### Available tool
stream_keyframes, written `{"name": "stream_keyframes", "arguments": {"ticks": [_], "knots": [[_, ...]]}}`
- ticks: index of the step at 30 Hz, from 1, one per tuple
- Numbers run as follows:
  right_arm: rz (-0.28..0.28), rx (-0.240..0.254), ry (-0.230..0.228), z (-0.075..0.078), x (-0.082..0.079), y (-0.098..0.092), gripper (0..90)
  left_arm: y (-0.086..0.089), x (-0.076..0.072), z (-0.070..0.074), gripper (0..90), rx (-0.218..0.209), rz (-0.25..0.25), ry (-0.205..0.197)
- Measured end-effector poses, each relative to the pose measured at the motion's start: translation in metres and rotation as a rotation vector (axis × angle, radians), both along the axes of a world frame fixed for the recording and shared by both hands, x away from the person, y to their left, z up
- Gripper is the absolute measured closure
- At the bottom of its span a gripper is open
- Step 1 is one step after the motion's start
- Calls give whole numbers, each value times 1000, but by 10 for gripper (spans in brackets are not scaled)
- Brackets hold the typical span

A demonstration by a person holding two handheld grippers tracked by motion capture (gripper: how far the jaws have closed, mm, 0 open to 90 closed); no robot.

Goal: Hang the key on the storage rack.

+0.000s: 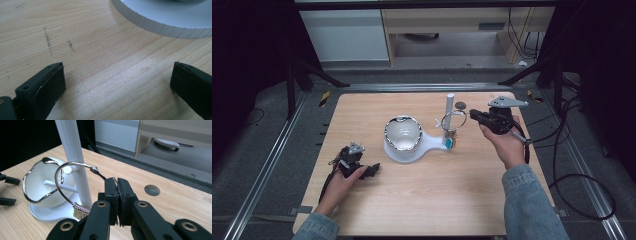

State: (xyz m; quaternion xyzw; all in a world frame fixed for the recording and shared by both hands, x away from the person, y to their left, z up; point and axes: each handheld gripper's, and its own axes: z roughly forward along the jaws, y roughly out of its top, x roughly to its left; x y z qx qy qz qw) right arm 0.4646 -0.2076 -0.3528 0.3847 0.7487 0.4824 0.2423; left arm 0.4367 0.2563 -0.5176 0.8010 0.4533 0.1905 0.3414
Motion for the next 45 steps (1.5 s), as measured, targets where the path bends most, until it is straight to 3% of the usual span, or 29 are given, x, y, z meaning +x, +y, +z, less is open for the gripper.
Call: {"name": "stream_keyframes", "arguments": {"ticks": [17, 25, 29, 36, 41, 45], "knots": [[-13, -26, 44, -17, 4, -5, 855, 0, 0, 0, 0, 1, -1, 0], [-29, -25, 46, -19, 5, -7, 775, 0, 0, 0, 0, 0, -1, 0], [-42, -31, 42, -19, 5, -9, 708, 0, 0, 0, 0, 1, -1, 0], [-75, -44, 37, -21, 4, -12, 512, 0, 0, 0, 0, 1, -1, 0], [-115, -49, 21, -22, 2, -15, 318, 0, 0, 0, 0, 0, -1, 0], [-130, -42, 11, -21, 1, -17, 238, 0, 0, 0, 0, 0, -1, 0]]}}
